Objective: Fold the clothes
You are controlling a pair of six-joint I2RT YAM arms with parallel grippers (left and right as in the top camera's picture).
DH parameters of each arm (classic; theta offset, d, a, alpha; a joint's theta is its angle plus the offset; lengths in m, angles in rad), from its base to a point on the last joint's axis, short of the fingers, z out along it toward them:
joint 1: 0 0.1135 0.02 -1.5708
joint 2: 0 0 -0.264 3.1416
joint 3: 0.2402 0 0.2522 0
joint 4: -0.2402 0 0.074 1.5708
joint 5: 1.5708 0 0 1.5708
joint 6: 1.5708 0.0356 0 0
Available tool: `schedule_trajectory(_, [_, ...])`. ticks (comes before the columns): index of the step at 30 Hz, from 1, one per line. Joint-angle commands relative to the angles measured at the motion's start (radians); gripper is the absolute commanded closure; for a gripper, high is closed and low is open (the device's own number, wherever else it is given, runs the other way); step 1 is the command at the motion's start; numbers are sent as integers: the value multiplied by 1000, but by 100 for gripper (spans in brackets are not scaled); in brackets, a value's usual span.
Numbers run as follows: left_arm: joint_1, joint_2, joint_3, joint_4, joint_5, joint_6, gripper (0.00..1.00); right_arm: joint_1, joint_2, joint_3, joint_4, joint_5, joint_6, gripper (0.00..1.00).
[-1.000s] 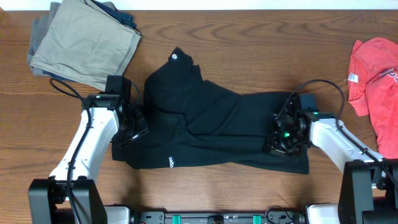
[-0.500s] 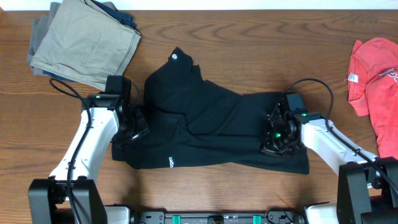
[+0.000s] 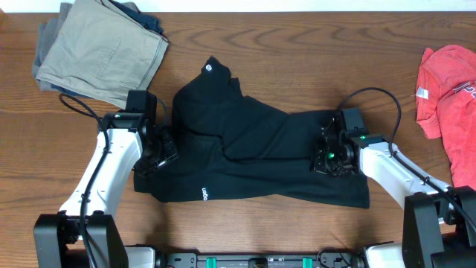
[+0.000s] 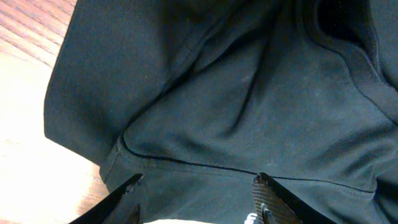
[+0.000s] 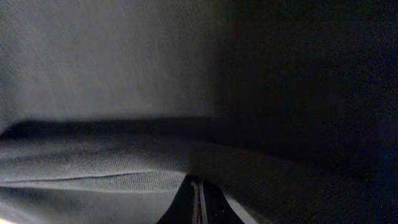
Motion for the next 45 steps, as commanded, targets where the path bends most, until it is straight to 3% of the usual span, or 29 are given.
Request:
schedule_trajectory(1, [-2,-4,-6,-2,-13,10,44,11,11,-5,42,18,12,99])
schedule_trajectory(12, [-2,-4,-6,-2,-13,11,44,-7,11,18,145,47,5,99])
schedule_trajectory(19, [-2,-4,-6,-2,-14,48,44,-66,-1,240,-123,52,-77,99])
schedule_trajectory(23, [-2,-4,-6,-2,-14,48,43,-89,-3,392,-335,51,-124,88])
schedule_trajectory(25, [-2,-4,-6,0,-14,48,44,-87,-3,413,-400,51,-146,84])
schedule_trajectory(30, [-2,-4,-6,6,-14,48,44,-57,-2,349,-507,50,-158,91])
schedule_trajectory(37, [-2,-4,-6,22,-13,48,44,5,-1,121,-326,51,-96,85])
schedule_trajectory(45, [-2,-4,-11,20,-13,48,43,4,-1,11,-87,70,18,83])
